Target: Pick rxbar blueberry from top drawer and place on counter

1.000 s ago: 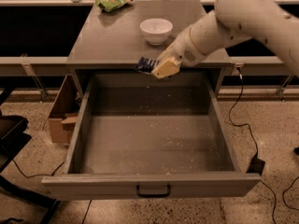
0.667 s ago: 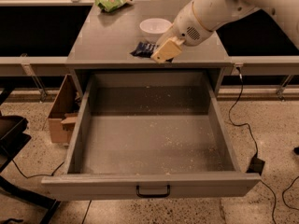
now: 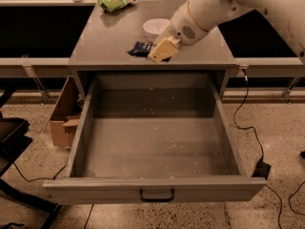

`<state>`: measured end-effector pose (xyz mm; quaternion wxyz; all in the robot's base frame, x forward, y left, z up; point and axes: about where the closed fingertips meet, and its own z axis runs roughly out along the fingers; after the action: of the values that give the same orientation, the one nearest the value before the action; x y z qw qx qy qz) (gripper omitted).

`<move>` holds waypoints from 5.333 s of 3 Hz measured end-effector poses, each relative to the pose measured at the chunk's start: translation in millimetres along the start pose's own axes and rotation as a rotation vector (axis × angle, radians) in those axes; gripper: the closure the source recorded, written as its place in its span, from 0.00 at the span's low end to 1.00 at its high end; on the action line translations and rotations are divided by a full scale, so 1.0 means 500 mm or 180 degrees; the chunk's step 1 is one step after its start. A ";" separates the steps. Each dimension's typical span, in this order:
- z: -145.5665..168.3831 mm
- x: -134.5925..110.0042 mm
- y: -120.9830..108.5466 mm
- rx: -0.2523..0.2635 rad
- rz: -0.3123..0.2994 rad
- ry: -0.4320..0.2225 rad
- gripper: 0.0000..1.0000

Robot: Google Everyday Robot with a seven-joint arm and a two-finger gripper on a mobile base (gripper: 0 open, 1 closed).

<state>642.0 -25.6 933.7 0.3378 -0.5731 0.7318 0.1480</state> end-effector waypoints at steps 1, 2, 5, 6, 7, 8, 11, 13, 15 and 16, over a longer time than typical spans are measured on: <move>0.063 -0.067 -0.067 0.0155 0.0161 0.0051 1.00; 0.131 -0.137 -0.113 0.0272 0.0353 0.0212 1.00; 0.303 -0.202 -0.242 0.0412 0.0710 0.0210 1.00; 0.398 -0.195 -0.268 0.0364 0.0939 0.0064 1.00; 0.456 -0.191 -0.270 0.0280 0.1060 -0.0007 1.00; 0.460 -0.189 -0.270 0.0275 0.1063 -0.0004 0.82; 0.460 -0.189 -0.270 0.0275 0.1063 -0.0004 0.12; 0.386 -0.164 -0.295 0.0263 0.1132 -0.0235 0.00; 0.104 -0.058 -0.362 0.0822 0.1655 -0.0658 0.00; -0.144 -0.041 -0.357 0.1438 0.2025 -0.1082 0.00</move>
Offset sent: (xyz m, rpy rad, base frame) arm 0.1072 0.1007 0.0206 -0.0458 0.0266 -0.2044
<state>788.3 -107.5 1030.1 0.5082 -0.1978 0.8201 0.1731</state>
